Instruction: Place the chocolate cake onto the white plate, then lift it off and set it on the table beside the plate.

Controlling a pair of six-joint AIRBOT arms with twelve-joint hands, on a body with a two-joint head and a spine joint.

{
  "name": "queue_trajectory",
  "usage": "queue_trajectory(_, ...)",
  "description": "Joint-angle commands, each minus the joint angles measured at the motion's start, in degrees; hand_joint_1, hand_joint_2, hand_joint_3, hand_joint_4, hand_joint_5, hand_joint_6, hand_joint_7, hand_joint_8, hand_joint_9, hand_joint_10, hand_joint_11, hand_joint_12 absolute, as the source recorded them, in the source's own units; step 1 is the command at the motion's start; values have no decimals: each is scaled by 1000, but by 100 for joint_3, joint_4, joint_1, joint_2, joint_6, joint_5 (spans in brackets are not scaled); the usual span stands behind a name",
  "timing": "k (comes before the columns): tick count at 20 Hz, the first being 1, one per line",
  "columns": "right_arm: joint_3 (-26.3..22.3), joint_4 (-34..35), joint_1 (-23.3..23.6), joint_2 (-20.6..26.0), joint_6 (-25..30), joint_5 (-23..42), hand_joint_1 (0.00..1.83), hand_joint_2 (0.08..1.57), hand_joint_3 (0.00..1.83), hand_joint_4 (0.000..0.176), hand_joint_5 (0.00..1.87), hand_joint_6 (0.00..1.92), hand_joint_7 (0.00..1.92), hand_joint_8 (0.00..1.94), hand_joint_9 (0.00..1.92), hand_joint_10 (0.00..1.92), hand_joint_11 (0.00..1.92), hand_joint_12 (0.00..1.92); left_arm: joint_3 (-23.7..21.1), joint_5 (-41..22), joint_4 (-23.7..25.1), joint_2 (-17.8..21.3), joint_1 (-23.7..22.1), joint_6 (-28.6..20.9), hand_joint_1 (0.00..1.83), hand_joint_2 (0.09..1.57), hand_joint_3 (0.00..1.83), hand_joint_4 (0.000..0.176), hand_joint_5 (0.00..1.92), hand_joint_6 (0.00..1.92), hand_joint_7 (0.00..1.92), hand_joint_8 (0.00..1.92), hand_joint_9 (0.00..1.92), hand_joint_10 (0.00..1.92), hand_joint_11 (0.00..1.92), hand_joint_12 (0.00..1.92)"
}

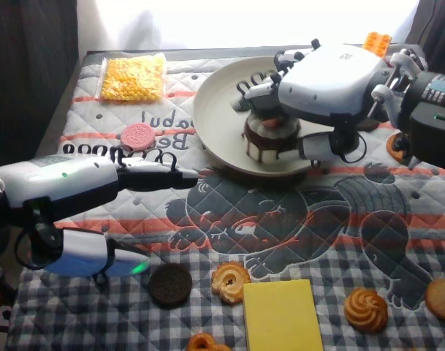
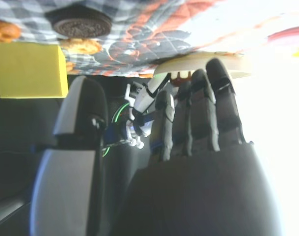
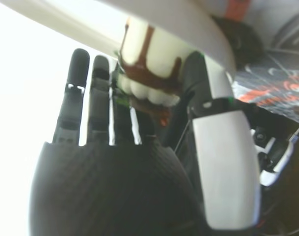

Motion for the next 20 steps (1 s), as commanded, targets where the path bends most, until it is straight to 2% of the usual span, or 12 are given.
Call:
queue_trajectory(1, 9, 31, 36, 35, -28, 425, 1198, 1231, 0, 0, 674, 1296, 864, 1315, 888, 1268, 774, 1762, 3, -608, -78, 3, -70, -43, 875, 1181, 3, 66, 207, 1, 171, 4, 159, 49, 0, 730)
queue_trajectory(4, -96, 32, 96, 74, -28, 615, 1183, 1262, 1, 0, 668, 1297, 774, 1551, 805, 1658, 811, 1912, 11, -619, -84, 1, -68, -53, 880, 1177, 0, 67, 215, 2, 168, 4, 152, 43, 0, 714)
queue_trajectory(6, -239, 35, 128, 242, -28, 845, 1113, 1306, 5, 5, 612, 1520, 670, 1532, 550, 1592, 501, 1896, 27, -615, -90, -7, -70, -71, 840, 1203, 3, 74, 184, 0, 138, 0, 145, 45, 0, 593)
queue_trajectory(7, -374, 35, 130, 396, -28, 1023, 1108, 1309, 1, 15, 611, 1552, 663, 1507, 546, 1538, 493, 1832, 36, -612, -99, -7, -67, -94, 846, 1207, 2, 77, 181, 0, 125, 0, 131, 42, 0, 527)
queue_trajectory(9, -641, 34, 129, 607, -27, 1262, 1151, 1320, 1, 0, 561, 1453, 705, 1684, 818, 1871, 918, 1917, 48, -603, -105, -6, -63, -139, 843, 1213, 2, 78, 185, 2, 128, 1, 140, 47, 0, 489)
queue_trajectory(11, -956, 31, 124, 982, -27, 1465, 1114, 1314, 0, 0, 664, 1459, 604, 1651, 447, 1796, 485, 1921, 53, -593, -155, -4, -63, -141, 799, 1233, 2, 85, 175, 1, 126, 1, 144, 43, 0, 503)
queue_trajectory(12, -1039, 30, 90, 1078, -27, 1506, 1251, 1306, 7, 0, 629, 1504, 594, 1588, 567, 1737, 521, 1921, 53, -595, -169, -1, -60, -141, 796, 1238, 3, 83, 171, 0, 115, 0, 129, 36, 0, 490)
queue_trajectory(15, -1517, -194, -204, 1583, -24, 1713, 1110, 1310, 0, 15, 632, 1527, 652, 1566, 606, 1778, 613, 1921, 55, -615, -244, 32, -36, -141, 840, 1237, 0, 88, 170, 6, 95, 8, 150, 47, 0, 746)
queue_trajectory(16, -1678, -278, -304, 1780, -5, 1754, 1122, 1299, 0, 0, 637, 1462, 688, 1563, 627, 1705, 619, 1921, 51, -624, -257, 45, -33, -141, 883, 1228, 0, 81, 184, 11, 109, 12, 158, 50, 0, 752)
queue_trajectory(18, -1882, -597, -549, 2126, 381, 1855, 1195, 1272, 0, 0, 642, 1304, 782, 1588, 824, 1834, 931, 1921, 46, -659, -299, 82, -36, -142, 879, 1227, 0, 105, 180, 3, 106, 3, 129, 34, 0, 588)
queue_trajectory(19, -1950, -758, -696, 2282, 663, 1910, 1198, 1265, 0, 0, 665, 1282, 784, 1583, 794, 1849, 906, 1921, 36, -690, -315, 106, -35, -142, 869, 1235, 1, 111, 167, 4, 95, 4, 111, 23, 0, 464)
queue_trajectory(20, -2078, -775, -838, 2454, 680, 1933, 1191, 1283, 2, 0, 629, 1277, 748, 1662, 776, 1907, 888, 1921, 28, -713, -323, 123, -31, -142, 886, 1227, 0, 101, 178, 7, 111, 6, 122, 26, 0, 535)
